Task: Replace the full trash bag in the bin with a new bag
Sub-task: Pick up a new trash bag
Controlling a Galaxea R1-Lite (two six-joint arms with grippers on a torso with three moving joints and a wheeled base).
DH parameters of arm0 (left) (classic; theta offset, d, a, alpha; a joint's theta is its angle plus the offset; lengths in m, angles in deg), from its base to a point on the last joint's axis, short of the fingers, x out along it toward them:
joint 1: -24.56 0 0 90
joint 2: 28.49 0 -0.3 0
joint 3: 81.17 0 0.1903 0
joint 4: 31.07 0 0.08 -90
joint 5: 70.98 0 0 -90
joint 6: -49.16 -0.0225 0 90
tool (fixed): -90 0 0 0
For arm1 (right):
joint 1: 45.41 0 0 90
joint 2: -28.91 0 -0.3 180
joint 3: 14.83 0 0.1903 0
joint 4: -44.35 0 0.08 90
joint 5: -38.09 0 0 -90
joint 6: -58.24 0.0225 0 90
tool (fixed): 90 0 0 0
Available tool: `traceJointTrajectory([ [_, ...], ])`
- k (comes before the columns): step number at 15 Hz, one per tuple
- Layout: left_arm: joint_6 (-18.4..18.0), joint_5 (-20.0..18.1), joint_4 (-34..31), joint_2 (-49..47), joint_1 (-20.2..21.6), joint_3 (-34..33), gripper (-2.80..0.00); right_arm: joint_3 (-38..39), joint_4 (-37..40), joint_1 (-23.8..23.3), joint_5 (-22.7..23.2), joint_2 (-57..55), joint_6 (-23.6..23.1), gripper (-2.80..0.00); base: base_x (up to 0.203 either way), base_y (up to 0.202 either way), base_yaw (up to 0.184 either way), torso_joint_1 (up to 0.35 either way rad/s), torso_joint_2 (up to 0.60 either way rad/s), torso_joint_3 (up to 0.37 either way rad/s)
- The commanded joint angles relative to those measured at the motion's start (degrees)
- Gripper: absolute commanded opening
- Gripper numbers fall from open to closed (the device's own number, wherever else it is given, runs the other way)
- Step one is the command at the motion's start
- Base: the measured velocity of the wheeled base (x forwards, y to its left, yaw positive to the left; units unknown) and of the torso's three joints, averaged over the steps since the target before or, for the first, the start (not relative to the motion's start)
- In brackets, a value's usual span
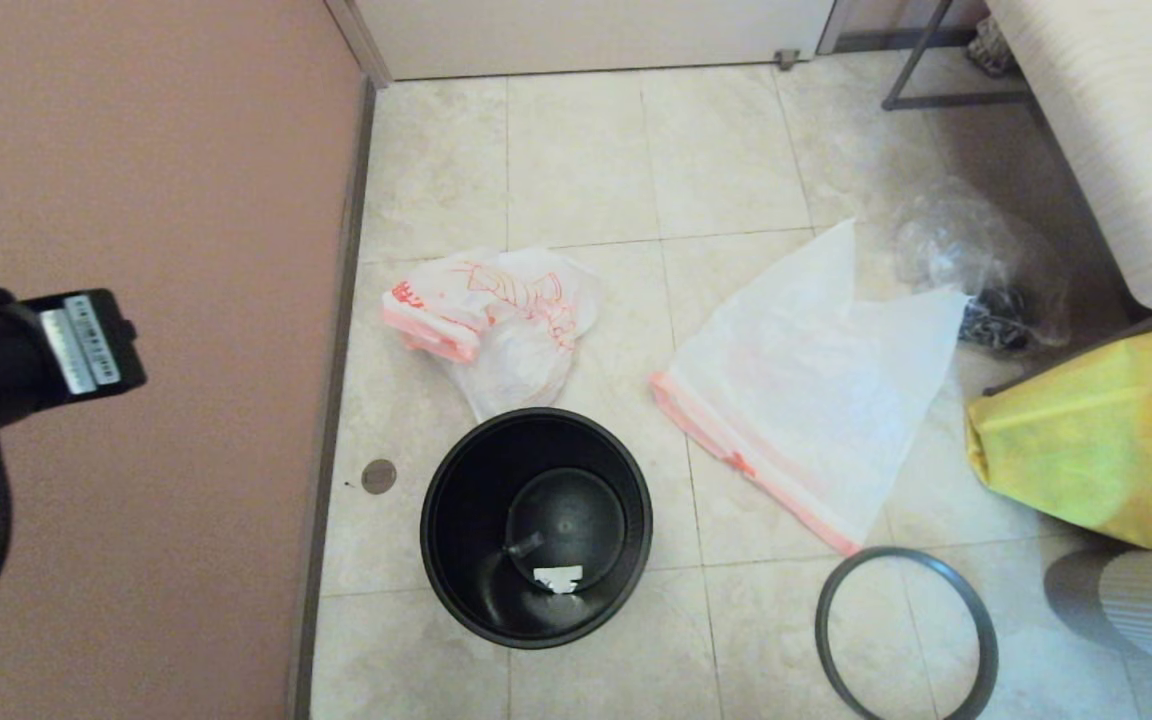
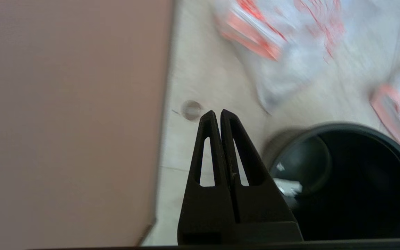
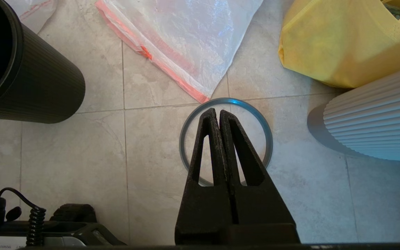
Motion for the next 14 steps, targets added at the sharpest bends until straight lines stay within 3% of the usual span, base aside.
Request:
traceJointTrajectory([
  [1,-0.34,2.78,0.31,11.50,0.10,-4.80,-2.80,0.00,0.01,-0.01,-0.02,-0.05,0.00,-2.80,0.000,0.000,0.000,0.000,0.00,0.000],
  [7,-0.93,4.07,0.96,29.40,1.52,-15.99,-2.80,0.00,0.01,-0.01,-0.02,-0.05,0.00,-2.80,0.000,0.000,0.000,0.000,0.00,0.000],
  [10,-0.80,3.65,-0.53,39.23,9.21,-17.98,-2.80,0.00,0.01,-0.01,-0.02,-0.05,0.00,-2.80,0.000,0.000,0.000,0.000,0.00,0.000],
  [13,-0.85,-0.45,-4.09,47.57,13.96,-21.56,-2.80,0.00,0.01,-0.01,-0.02,-0.05,0.00,-2.80,0.000,0.000,0.000,0.000,0.00,0.000],
  [14,-0.93,-3.40,-4.81,50.46,14.34,-23.70,-2.80,0.00,0.01,-0.01,-0.02,-0.05,0.00,-2.80,0.000,0.000,0.000,0.000,0.00,0.000],
])
